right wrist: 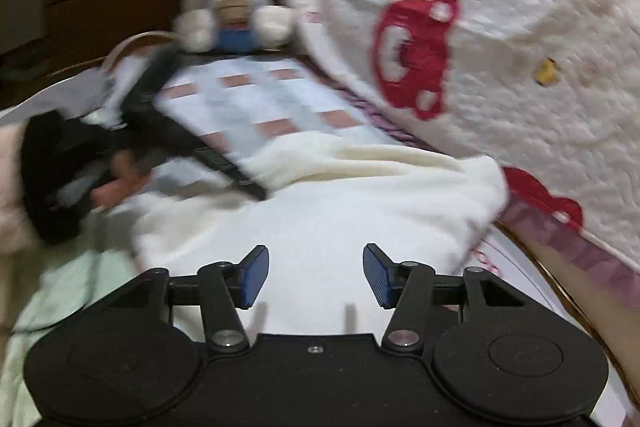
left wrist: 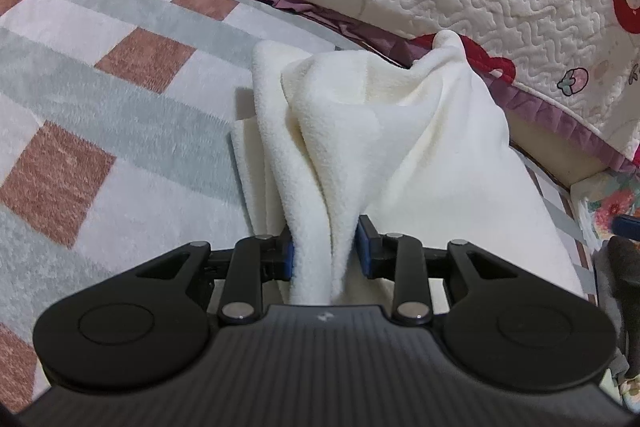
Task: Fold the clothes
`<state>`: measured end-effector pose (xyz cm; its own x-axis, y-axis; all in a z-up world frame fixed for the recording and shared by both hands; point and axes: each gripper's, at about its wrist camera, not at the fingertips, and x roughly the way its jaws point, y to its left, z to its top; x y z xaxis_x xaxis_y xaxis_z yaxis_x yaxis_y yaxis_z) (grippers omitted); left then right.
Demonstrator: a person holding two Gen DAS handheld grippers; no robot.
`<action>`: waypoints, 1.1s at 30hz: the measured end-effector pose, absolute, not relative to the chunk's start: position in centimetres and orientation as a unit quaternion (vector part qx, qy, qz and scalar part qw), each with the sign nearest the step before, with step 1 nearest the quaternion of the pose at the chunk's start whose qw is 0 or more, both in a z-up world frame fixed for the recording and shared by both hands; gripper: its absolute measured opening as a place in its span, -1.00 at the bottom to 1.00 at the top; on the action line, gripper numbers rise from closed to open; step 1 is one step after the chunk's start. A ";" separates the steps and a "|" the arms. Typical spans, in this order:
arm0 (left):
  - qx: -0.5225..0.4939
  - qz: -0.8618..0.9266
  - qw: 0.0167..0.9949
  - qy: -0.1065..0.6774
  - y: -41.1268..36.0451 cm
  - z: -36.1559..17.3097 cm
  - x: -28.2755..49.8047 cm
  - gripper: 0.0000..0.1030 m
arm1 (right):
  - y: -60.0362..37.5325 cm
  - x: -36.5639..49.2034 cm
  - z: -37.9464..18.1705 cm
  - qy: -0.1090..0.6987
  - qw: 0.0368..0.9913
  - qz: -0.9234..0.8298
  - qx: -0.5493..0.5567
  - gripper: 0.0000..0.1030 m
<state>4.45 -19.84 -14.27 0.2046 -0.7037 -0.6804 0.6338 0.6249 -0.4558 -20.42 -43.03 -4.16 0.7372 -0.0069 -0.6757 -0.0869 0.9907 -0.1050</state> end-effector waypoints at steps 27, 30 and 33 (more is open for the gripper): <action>-0.100 -0.428 0.827 0.351 -16.7 -9.3 6.5 0.02 | -41.9 -24.8 -11.7 0.401 0.913 0.008 -0.066 0.16; -0.067 -0.442 0.824 0.349 -19.3 -8.7 7.1 0.20 | -42.0 -24.6 -11.8 0.405 0.911 0.023 -0.073 0.18; -0.020 -0.452 0.812 0.369 -23.2 -9.5 8.9 0.22 | -42.4 -24.5 -11.6 0.410 0.908 0.041 -0.074 0.19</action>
